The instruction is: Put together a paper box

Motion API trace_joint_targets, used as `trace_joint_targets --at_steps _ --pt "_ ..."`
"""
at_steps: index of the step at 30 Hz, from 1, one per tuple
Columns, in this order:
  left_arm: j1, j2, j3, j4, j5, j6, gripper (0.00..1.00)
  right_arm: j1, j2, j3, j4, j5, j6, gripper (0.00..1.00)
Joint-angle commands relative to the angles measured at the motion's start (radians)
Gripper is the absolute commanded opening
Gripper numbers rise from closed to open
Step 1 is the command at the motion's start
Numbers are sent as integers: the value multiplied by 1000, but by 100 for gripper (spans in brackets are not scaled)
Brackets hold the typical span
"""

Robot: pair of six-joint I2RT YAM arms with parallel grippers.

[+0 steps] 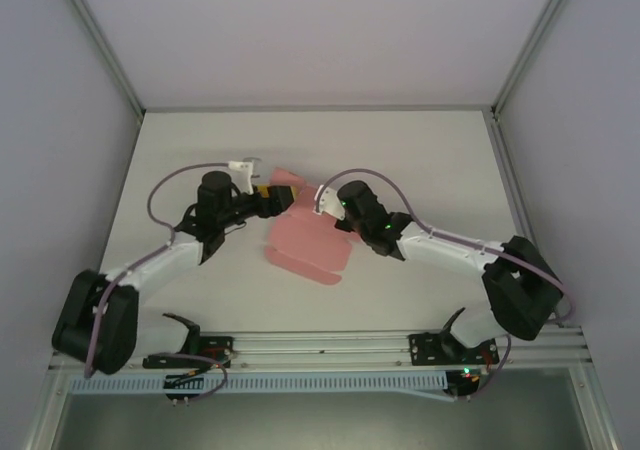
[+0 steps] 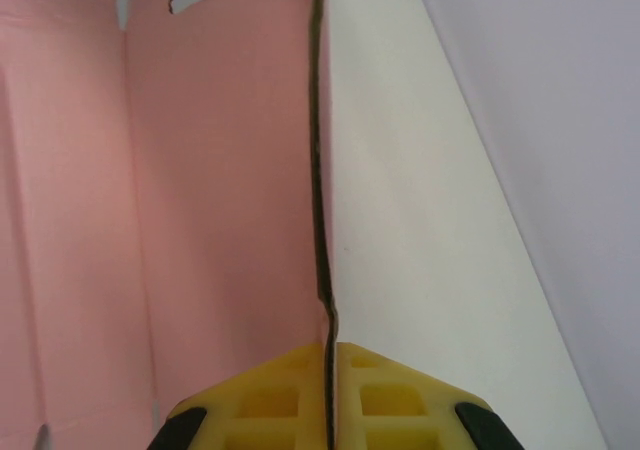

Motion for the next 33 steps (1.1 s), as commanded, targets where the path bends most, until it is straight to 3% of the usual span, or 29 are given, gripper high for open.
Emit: trace_joint_targets --at_steps 1,6,11,19,22,24,27,30,33 --pt "74 -75 -47 -177 -109 70 87 -31 -66 -25 21 -76 49 0" --pt "151 -62 -93 -103 37 109 86 -60 -113 -41 16 -169 77 0" --pt "159 91 -31 8 157 115 64 -68 -123 -36 5 -223 88 0" --pt "157 269 27 145 271 114 56 -82 -99 -17 -5 -255 95 0" --pt "155 312 43 171 305 108 39 -87 -84 -10 -1 -273 104 0" --pt "148 333 51 180 305 100 27 -89 -79 -6 1 -276 112 0" --pt "146 353 49 202 297 78 0 -94 -74 -3 8 -280 118 0" --pt "147 339 36 194 269 82 0 -99 -69 11 -1 -229 136 9" --pt "137 295 43 80 152 150 0 -108 -61 27 -20 -170 145 16"
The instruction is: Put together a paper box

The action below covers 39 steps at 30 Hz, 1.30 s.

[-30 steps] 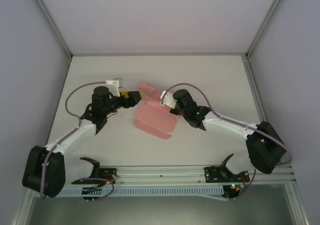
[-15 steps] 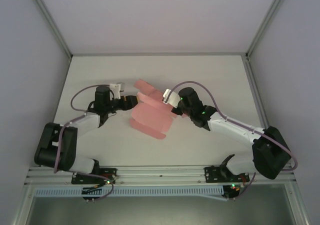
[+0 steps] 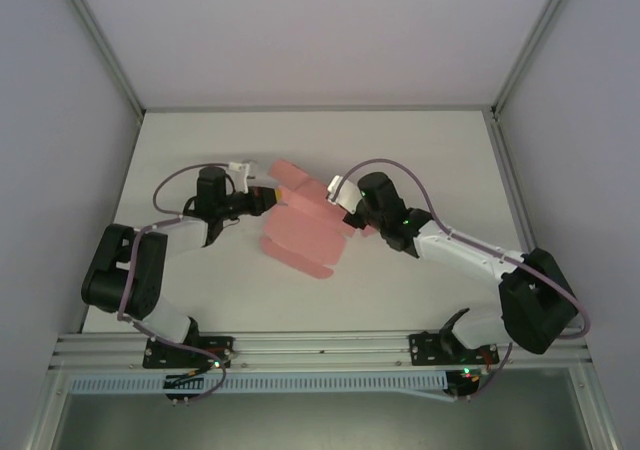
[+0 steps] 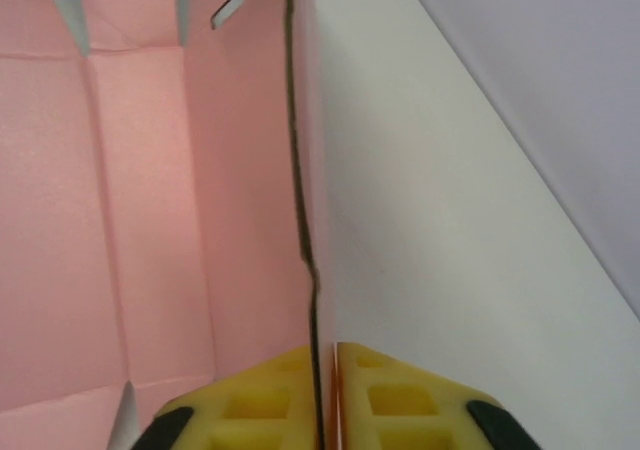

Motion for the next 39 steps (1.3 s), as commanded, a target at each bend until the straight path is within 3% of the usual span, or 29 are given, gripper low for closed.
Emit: trace_joint_targets --at_steps 1,8,10,11,13,20,27,32,35,39 --pt "-13 -56 21 -112 -140 87 0 -18 14 44 -7 63 36 17" --pt "-108 -150 69 -349 -470 251 0 -29 81 120 -96 124 40 9" --pt "-137 -165 77 -371 -494 288 0 -29 103 134 -102 100 34 6" --pt "-147 -168 77 -369 -495 293 0 -29 114 141 -110 72 34 0" --pt "-158 -166 83 -363 -482 298 0 -29 137 163 -137 -14 41 0" --pt "-199 -206 57 -339 -512 396 0 -67 134 161 -103 -23 84 16" --pt "-208 -253 16 -308 -514 436 0 -214 70 142 -118 -295 96 46" --pt "-212 -262 11 -307 -524 437 0 -291 109 195 -180 -496 102 55" --pt "-218 -263 10 -304 -521 445 0 -292 149 223 -193 -524 96 61" --pt "-221 -265 11 -311 -524 453 0 -313 211 267 -190 -555 92 62"
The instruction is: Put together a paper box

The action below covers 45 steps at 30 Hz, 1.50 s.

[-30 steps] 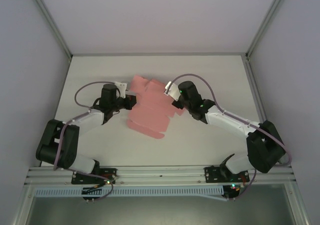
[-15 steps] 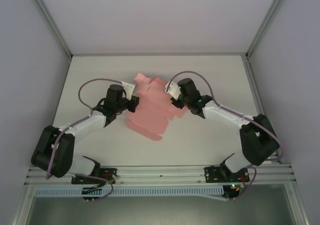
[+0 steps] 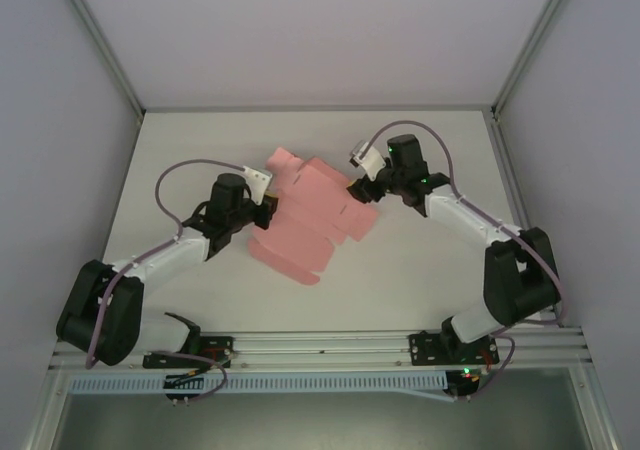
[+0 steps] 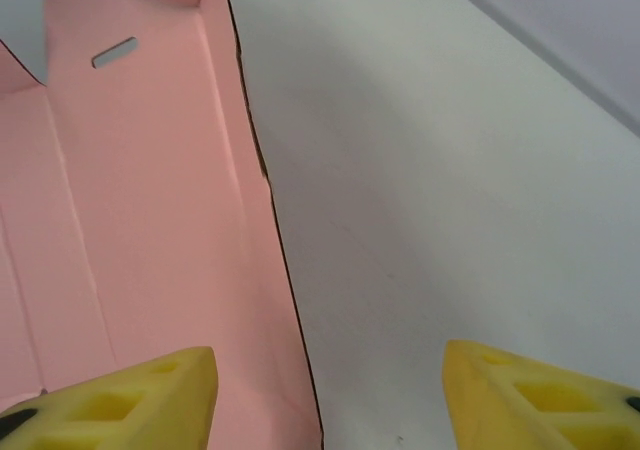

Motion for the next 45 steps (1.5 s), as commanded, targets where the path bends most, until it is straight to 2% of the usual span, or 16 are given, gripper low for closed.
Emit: trace_joint_targets --at_steps 1,5,7,10,13,14,15,19,24,29,32,38,40,41,43,45 --pt "-9 -27 -4 21 -25 32 0 -21 63 64 -44 -118 -7 61" --pt "-11 -32 -6 23 -28 29 0 -24 140 144 -160 -163 -36 58" --pt "-14 -31 -6 26 -38 27 0 -25 158 154 -187 -190 -45 50" --pt "-15 -38 -6 26 -38 26 0 -24 176 163 -228 -252 -75 44" --pt "-15 -39 -6 25 -45 30 0 -23 183 168 -235 -237 -62 13" --pt "-17 -39 -6 24 -53 30 0 -22 178 163 -221 -220 -55 5" --pt "-17 -38 -5 23 -60 27 0 -20 169 153 -204 -204 -48 2" --pt "-50 -12 10 21 -103 17 0 58 101 110 -136 38 -58 0" --pt "-151 81 72 14 -273 10 0 228 30 52 -79 342 -131 0" --pt "-257 219 143 5 -404 7 0 328 -19 37 -69 435 -149 0" --pt "-301 271 145 69 -398 -31 0 375 -41 13 -59 484 -178 0" --pt "-303 295 103 165 -346 -107 0 401 -30 -28 -58 597 -192 0" --pt "-297 281 90 151 -346 -118 12 400 -22 -43 -46 643 -201 0" --pt "-292 267 77 145 -342 -127 23 400 -22 -52 -33 665 -211 0" --pt "-273 217 46 120 -323 -150 28 396 -22 -75 19 724 -241 0" --pt "-250 146 13 83 -319 -174 51 392 -17 -83 53 765 -282 0"
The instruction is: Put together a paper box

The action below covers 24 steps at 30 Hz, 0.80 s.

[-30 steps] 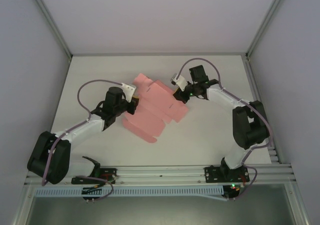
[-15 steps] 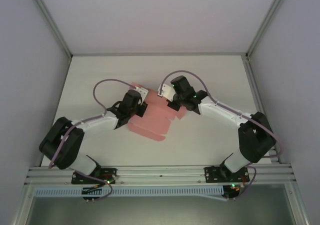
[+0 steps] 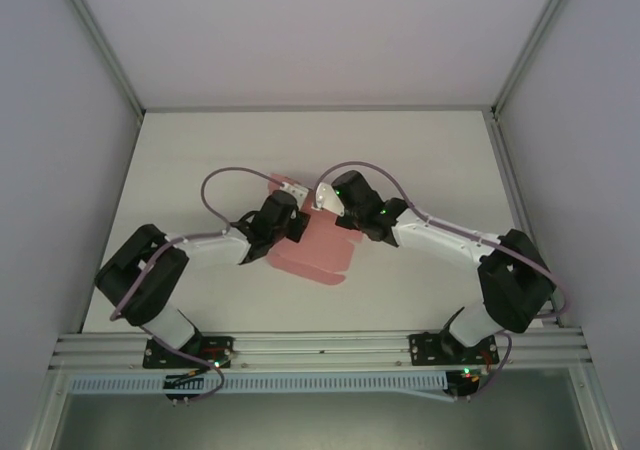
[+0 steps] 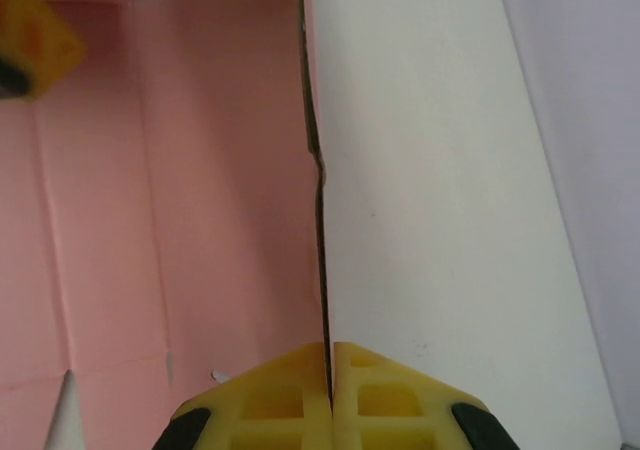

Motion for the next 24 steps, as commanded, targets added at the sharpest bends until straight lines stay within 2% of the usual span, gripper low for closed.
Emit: trace_joint_targets --at_steps 1,2,6,10,12,14,17,20,24 --pt "31 -140 -59 -13 42 -58 61 3 9 -16 109 104 -73 0" --pt "42 -183 -79 -29 37 -67 71 3 18 -12 110 116 -87 0" --pt "91 -377 -135 -131 32 -88 100 4 46 -12 163 132 -148 0" --pt "194 -524 -156 -219 0 -156 100 31 39 -56 308 148 -260 0" --pt "288 -553 -146 -252 6 -208 100 52 35 -109 410 159 -390 0" --pt "379 -543 -129 -253 33 -240 100 59 38 -154 512 144 -451 0" --pt "498 -462 -68 -246 111 -253 100 61 67 -163 522 108 -495 0" --pt "593 -322 10 -206 217 -243 100 63 122 -194 656 154 -558 0" --pt "622 -136 112 -165 316 -176 100 58 187 -214 790 192 -605 0"
